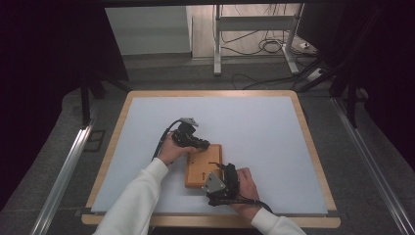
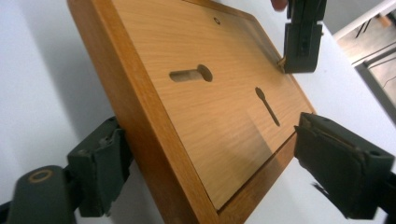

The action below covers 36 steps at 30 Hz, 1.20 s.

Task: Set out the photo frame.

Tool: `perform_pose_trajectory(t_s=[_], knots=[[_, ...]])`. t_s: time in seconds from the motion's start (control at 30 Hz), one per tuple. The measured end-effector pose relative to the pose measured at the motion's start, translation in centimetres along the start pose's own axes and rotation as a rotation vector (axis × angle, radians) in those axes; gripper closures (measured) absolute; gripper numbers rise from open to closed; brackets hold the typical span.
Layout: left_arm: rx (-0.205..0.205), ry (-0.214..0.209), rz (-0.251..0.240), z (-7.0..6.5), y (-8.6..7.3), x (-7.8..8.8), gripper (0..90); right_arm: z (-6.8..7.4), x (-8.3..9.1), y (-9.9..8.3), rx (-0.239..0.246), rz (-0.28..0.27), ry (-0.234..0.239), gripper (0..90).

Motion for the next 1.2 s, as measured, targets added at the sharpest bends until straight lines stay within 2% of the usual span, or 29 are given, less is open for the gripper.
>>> perform_pose_trajectory(t_s=[0.13, 0.17, 0.23, 0.3, 0.6, 0.7, 0.97, 1.13, 1.17, 1.2], knots=[[-0.001, 0.012, -0.005, 0.0, 0.0, 0.0, 83.6, 0.0, 0.2, 0.2, 0.002, -0.014, -0.003, 18.8], [-0.004, 0.023, -0.007, -0.1, 0.0, 0.0, 83.6, -0.2, 0.4, 0.3, -0.011, -0.032, -0.005, 22.5], [-0.007, 0.032, -0.006, -0.1, 0.1, 0.0, 83.8, -0.5, 0.8, 0.5, -0.005, -0.048, -0.019, 25.4], [0.003, 0.030, -0.014, 0.0, 0.1, 0.0, 83.9, -0.8, 1.0, 0.7, 0.001, -0.047, -0.018, 27.9], [0.002, 0.044, -0.012, 0.0, 0.1, 0.0, 83.9, -1.1, 1.1, 1.0, 0.023, -0.041, -0.019, 34.8], [0.016, 0.045, -0.021, 0.1, 0.1, -0.1, 83.8, -1.4, 1.2, 1.2, 0.019, -0.053, -0.012, 40.2], [0.021, 0.053, -0.027, 0.2, 0.1, -0.1, 82.2, -2.1, 1.5, 1.1, -0.011, -0.067, -0.008, 41.2], [-0.005, 0.098, -0.030, -0.2, 0.1, 0.0, 79.6, -2.5, 1.7, 1.2, -0.020, -0.079, -0.015, 42.7], [-0.012, 0.119, -0.041, -0.3, 0.0, 0.3, 72.8, -2.7, 1.8, 1.2, -0.025, -0.082, -0.015, 42.9], [-0.008, 0.123, -0.053, -0.4, 0.0, 0.5, 70.4, -2.7, 1.8, 1.2, -0.025, -0.081, -0.015, 43.0]])
Point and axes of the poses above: each handheld gripper's, and its own axes: x roughly backward along the jaws, y roughly out of its top, z roughly to its left, the point moved 1 cm from there along -x, roughly forward along the jaws, and after that the axes turned 3 degrees about -x, right-handed, at the moved point
